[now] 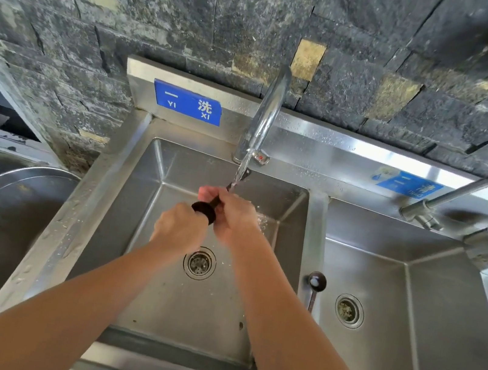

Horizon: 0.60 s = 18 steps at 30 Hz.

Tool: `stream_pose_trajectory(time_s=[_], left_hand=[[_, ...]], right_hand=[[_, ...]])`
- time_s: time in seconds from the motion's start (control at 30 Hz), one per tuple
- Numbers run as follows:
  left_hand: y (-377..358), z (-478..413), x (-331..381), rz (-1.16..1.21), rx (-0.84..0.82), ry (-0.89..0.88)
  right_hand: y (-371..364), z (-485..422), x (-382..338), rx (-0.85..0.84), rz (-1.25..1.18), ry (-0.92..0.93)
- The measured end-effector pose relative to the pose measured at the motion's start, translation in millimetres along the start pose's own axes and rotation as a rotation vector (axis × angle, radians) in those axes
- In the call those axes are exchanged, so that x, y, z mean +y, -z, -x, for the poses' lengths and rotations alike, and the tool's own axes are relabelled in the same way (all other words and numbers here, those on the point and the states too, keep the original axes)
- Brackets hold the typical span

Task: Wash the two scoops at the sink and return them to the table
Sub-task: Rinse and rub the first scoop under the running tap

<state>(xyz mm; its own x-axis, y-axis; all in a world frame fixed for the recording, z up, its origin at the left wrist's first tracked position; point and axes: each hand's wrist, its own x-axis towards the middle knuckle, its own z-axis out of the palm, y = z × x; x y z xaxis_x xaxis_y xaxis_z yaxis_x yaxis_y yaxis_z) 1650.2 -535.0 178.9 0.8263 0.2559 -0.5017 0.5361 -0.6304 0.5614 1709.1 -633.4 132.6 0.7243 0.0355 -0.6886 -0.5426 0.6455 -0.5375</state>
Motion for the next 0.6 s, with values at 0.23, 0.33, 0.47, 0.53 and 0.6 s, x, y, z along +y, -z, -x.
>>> stream_pose_trajectory(time_s=[0.23, 0.33, 0.47, 0.53, 0.6], left_hand=[[6.3, 22.2, -2.2, 0.023, -0.021, 0.044], [9.1, 27.9, -3.1, -0.026, 0.004, 0.056], [8.4, 41.0, -2.6, -0.059, -0.014, 0.029], [6.8, 46.5, -1.1, -0.065, -0.007, 0.039], [6.8, 45.8, -0.6, -0.044, 0.015, 0.076]], right_hand=[[-5.3, 3.1, -19.0, 0.050, -0.130, 0.037], [-14.7, 10.8, 1.7, 0.067, -0.030, -0.014], [-2.3, -3.8, -31.6, 0.319, 0.108, 0.051], [-2.5, -4.0, -30.6, 0.326, 0.116, -0.041], [-10.8, -0.3, -10.4, 0.215, 0.119, -0.086]])
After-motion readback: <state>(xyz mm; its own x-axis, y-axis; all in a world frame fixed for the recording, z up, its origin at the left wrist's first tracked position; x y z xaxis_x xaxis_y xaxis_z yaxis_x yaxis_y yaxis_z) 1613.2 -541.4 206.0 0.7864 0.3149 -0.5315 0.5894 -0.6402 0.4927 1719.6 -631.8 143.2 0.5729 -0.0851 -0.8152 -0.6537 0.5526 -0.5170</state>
